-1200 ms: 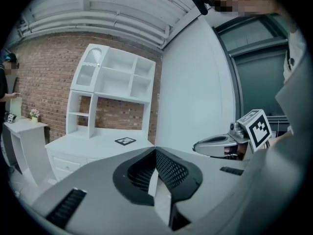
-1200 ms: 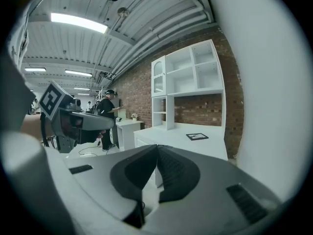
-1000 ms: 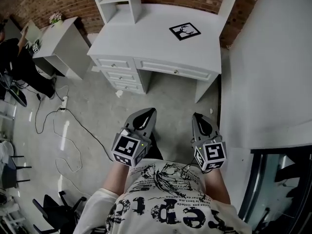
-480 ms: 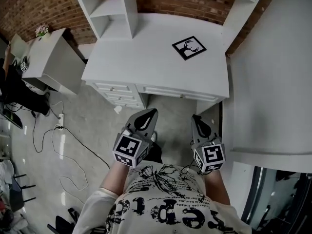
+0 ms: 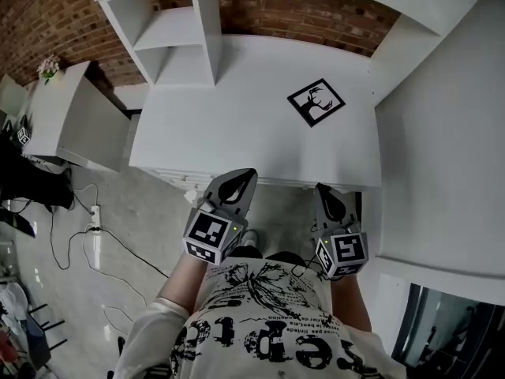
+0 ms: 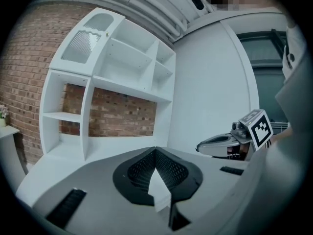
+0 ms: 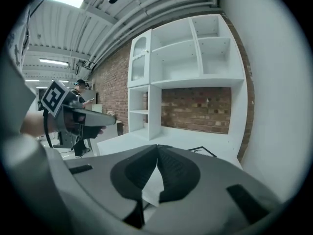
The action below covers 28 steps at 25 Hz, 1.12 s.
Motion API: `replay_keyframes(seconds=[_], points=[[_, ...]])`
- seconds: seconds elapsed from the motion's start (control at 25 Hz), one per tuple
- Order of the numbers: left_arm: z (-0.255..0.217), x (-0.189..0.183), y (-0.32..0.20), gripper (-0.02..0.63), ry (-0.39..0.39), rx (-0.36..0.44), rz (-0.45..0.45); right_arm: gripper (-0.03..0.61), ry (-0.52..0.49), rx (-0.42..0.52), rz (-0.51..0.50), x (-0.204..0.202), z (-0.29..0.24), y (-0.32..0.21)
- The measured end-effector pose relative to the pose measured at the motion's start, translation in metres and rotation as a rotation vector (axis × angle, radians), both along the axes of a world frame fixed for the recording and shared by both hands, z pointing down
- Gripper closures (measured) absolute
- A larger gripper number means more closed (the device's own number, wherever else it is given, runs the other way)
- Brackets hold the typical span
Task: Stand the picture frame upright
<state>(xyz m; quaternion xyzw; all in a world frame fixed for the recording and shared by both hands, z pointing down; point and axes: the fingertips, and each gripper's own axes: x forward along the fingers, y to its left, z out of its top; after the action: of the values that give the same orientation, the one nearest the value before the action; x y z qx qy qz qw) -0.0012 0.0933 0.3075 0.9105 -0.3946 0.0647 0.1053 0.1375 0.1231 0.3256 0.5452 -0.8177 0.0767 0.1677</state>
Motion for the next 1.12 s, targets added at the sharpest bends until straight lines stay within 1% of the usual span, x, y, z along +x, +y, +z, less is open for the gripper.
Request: replay_keyframes(seconds=[0.12,0.28,0.6,0.72,0.88,0.96,1.12], points=[[0.009,-0.003,-0.020,0.607,0.005,-0.033,0.011,0.571,-0.008,-0.004,0.002,-0.006,0.000,-0.023],[0.023,0.005,-0.052,0.607,0.001,-0.068,0.015,0.571,0.000,-0.027,-0.013,-0.002,0.009,-0.061],[0.036,0.039,-0.139,0.607,0.006,-0.051,-0.053,0.571,-0.014,-0.061,-0.079,0.027,0.030,-0.158],[0.040,0.049,-0.174,0.609,0.012,-0.066,-0.074,0.571,-0.007,-0.079,-0.105,0.036,0.033,-0.194],[0.053,0.063,-0.213,0.609,0.017,-0.088,-0.097,0.571,0.003,-0.141,-0.143,0.047,0.055,-0.236],[0.065,0.071,-0.227,0.609,0.022,-0.116,-0.097,0.571,0.020,-0.176,-0.164,0.052,0.072,-0.255],[0.093,0.076,-0.254,0.609,0.003,-0.172,-0.096,0.571,0.063,-0.251,-0.196,0.055,0.112,-0.294]])
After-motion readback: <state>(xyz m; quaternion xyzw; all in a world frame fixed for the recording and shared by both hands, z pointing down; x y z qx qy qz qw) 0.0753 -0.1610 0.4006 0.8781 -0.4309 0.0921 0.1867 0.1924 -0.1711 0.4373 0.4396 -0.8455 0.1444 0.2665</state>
